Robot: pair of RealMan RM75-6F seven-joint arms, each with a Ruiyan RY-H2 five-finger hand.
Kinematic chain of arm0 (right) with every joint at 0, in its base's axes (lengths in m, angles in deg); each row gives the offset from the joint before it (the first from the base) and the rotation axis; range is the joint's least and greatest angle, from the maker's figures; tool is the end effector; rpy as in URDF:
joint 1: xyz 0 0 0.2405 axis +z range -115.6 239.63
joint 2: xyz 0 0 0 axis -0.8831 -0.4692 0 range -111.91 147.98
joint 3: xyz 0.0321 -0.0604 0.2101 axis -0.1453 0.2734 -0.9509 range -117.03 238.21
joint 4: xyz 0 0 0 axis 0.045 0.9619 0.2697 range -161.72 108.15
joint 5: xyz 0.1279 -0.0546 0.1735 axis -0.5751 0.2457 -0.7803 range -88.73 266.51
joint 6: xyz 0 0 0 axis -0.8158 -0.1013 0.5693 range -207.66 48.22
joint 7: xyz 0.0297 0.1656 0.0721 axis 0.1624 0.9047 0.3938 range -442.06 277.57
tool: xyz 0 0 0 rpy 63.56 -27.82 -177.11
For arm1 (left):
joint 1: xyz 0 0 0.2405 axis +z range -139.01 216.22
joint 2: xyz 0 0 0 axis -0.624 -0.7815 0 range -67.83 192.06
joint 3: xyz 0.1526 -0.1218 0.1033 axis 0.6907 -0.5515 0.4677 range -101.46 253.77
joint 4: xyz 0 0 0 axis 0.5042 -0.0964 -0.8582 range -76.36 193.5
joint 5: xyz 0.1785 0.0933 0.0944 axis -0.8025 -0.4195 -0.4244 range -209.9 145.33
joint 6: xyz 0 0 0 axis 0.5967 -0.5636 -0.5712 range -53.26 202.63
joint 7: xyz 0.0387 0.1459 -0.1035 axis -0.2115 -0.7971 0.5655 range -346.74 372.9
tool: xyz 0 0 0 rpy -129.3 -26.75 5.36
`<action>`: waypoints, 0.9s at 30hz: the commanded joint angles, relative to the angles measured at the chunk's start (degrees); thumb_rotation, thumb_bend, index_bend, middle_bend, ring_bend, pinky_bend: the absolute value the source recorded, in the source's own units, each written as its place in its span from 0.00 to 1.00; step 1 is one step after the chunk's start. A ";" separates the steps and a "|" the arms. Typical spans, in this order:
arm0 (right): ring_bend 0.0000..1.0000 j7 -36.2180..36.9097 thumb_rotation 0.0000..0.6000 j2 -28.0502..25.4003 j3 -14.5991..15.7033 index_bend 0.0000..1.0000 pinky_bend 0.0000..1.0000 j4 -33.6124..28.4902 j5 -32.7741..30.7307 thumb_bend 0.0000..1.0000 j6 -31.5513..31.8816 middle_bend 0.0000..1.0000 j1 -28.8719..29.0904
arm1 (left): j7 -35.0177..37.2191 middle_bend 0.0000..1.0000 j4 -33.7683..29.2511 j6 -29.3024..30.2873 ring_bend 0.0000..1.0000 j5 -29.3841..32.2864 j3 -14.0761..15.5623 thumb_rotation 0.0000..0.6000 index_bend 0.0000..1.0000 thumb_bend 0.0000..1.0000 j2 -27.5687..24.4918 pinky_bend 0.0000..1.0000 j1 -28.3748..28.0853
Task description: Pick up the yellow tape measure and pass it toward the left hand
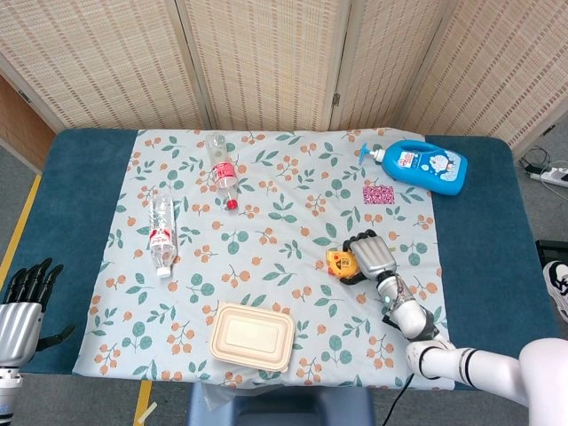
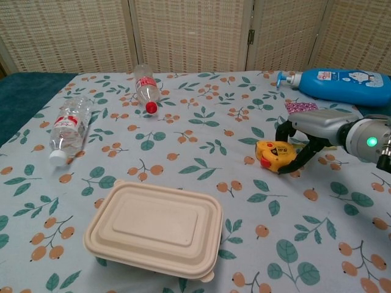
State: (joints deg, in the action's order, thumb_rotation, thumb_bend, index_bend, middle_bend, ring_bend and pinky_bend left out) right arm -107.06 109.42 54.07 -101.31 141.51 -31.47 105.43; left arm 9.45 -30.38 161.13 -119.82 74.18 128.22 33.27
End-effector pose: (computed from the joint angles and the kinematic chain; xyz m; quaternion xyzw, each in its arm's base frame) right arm -0.1818 -0.3688 -0.0642 0.7531 -0.4065 0.2494 0.4532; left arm -0.2861 0.2180 0.1272 -0.6171 -0.3501 -0.3731 0.5978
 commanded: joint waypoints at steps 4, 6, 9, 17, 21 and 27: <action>0.29 1.40 0.70 0.51 -0.32 0.55 0.14 0.48 1.32 0.29 0.97 0.44 -0.52 | -0.24 0.00 -0.16 -0.19 0.00 -0.14 -0.30 1.00 0.00 0.19 0.00 0.00 -0.42; 0.31 2.55 0.73 0.55 -0.36 0.58 0.15 0.54 2.79 0.33 1.63 0.46 -0.88 | -0.07 0.00 -0.35 -0.34 0.01 -0.49 -0.59 1.00 0.00 0.19 -0.04 0.00 -0.91; 0.32 5.11 0.77 0.23 -0.61 0.60 0.15 0.00 5.50 0.35 2.88 0.47 -1.56 | 1.19 0.00 -0.60 -0.99 0.03 -1.46 -1.10 1.00 0.00 0.19 -0.19 0.01 -2.16; 0.35 18.78 0.83 -0.77 -1.49 0.63 0.15 -1.50 17.67 0.39 7.30 0.49 -3.07 | 5.78 0.03 -2.34 -6.26 0.10 -3.81 -3.54 1.00 0.05 0.19 -1.76 0.08 -8.59; 0.36 28.05 0.90 0.36 -1.16 0.64 0.16 0.19 25.22 0.40 10.92 0.51 -3.37 | 7.96 0.07 -3.75 -10.09 0.14 -3.98 -5.30 1.00 0.10 0.19 -2.46 0.12 -12.76; 0.38 42.96 1.00 5.29 -1.27 0.65 0.18 5.42 31.72 0.41 16.57 0.51 -3.68 | 11.95 0.12 -5.35 -16.14 0.18 -3.07 -7.09 1.00 0.15 0.19 -2.22 0.17 -18.38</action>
State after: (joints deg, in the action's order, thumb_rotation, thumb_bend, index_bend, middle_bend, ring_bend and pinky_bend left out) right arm -71.86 111.67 52.90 -99.07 169.06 -18.53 102.11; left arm 19.84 -34.92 147.26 -123.40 67.86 125.98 16.86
